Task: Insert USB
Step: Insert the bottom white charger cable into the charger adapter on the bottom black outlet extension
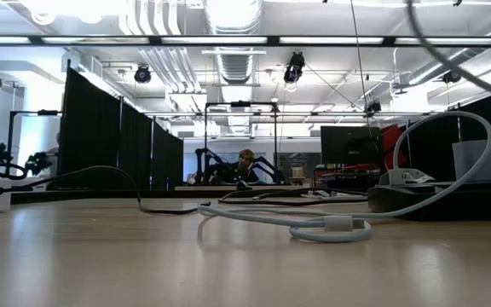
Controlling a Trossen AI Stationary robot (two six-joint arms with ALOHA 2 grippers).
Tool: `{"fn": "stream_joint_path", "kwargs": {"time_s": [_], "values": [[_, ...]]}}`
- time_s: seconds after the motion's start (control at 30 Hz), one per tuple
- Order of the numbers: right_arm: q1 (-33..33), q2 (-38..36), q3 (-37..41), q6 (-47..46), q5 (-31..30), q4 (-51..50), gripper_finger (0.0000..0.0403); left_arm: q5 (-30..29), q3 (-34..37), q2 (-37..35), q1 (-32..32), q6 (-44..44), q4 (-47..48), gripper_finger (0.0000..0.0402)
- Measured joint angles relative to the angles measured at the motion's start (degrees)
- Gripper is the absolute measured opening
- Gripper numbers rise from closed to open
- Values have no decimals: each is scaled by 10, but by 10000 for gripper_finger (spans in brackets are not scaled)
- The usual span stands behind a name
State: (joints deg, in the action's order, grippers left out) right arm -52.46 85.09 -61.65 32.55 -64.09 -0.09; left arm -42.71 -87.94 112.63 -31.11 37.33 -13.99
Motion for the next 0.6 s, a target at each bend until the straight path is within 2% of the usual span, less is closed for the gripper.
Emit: {"fn": "stream_joint_path", "kwargs": {"time_s": [0.37, 0.5, 0.6], "values": [[3, 0, 0, -11, 1, 0, 51, -5, 0, 0, 0, -10, 9, 0], [8, 1, 0, -15, 3, -1, 44, -6, 0, 0, 0, -10, 9, 0], [12, 1, 0, -16, 20, -10, 54, -4, 0, 0, 0, -11, 11, 0]]}}
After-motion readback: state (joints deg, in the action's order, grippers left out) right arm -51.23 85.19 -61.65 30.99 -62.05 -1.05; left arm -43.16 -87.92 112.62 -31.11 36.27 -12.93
